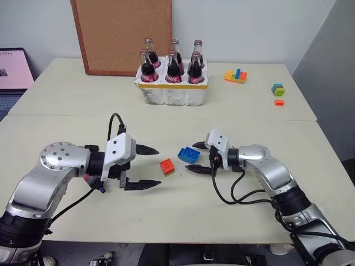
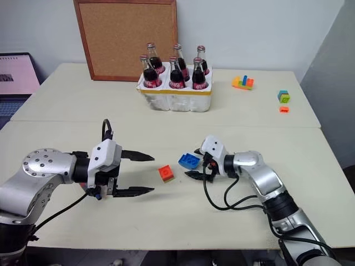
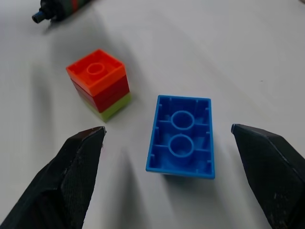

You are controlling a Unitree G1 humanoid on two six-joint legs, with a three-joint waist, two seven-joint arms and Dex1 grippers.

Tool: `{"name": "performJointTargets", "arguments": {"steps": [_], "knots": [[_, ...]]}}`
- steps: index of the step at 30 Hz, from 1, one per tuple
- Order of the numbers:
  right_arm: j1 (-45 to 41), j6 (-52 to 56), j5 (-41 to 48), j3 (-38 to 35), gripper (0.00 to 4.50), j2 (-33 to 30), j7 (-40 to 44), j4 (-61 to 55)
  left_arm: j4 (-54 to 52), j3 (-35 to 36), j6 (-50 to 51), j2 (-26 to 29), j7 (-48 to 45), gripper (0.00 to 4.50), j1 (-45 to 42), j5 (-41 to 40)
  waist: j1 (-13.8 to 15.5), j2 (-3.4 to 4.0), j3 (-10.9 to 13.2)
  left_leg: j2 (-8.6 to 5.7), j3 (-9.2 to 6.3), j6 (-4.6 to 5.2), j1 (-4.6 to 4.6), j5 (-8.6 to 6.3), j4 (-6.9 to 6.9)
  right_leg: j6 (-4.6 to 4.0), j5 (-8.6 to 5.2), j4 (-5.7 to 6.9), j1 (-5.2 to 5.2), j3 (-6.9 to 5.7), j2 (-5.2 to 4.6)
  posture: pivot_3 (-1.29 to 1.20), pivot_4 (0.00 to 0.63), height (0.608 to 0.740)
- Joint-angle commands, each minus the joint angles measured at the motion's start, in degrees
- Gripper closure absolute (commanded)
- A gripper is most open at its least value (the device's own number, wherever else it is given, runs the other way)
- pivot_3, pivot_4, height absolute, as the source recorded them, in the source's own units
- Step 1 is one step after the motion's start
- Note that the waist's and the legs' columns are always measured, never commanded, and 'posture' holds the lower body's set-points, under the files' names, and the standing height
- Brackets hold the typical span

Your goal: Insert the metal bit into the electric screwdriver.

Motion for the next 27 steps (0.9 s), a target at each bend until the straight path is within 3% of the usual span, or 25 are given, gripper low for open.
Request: {"name": "performJointTargets", "arguments": {"steps": [1,12,16,23,27], "knots": [[-1.2,-1.8,-0.4,-1.1,0.51,1.0,0.0,0.6,0.0,-0.3,-0.9,0.6,-1.9,0.00,-1.4,-0.4,0.0,0.00,0.0,0.00,-0.01,0.00,-0.02,0.00,0.01,0.00,0.00,0.00,0.00,0.00,0.00,0.00,0.150,0.740],[-0.6,-3.1,-1.3,-1.2,2.97,2.8,-0.8,0.5,1.0,-0.7,-0.5,-0.6,-1.9,0.00,-2.4,-0.1,0.0,0.00,0.0,0.01,-0.02,0.00,0.00,0.00,0.00,0.00,0.00,0.01,0.00,-0.02,0.01,0.00,0.150,0.740],[1.1,-3.2,-2.0,-3.1,2.98,1.0,-2.7,-3.9,0.4,-0.4,-0.2,-3.6,0.4,0.00,-3.5,-1.5,0.0,0.00,0.0,0.01,-0.04,0.00,-0.01,0.00,0.00,0.00,0.00,0.00,0.00,0.01,0.00,0.00,0.150,0.740],[14.0,4.9,2.4,-24.5,2.98,-9.1,-10.8,-20.6,-1.7,-3.3,5.9,-13.0,6.3,0.00,-10.0,-6.1,1.4,0.03,0.0,-0.06,-0.09,0.00,-0.16,0.00,0.10,0.03,-0.01,-0.06,0.08,-0.07,-0.10,0.00,0.150,0.740],[19.7,4.5,0.4,-37.1,2.98,-9.7,-21.5,-15.2,0.6,-8.1,7.4,-21.0,9.5,0.00,-14.6,-5.8,1.3,0.00,0.0,-0.13,0.01,0.00,-0.07,0.00,0.16,0.08,0.01,-0.09,0.20,0.05,-0.26,0.00,0.150,0.740]]}}
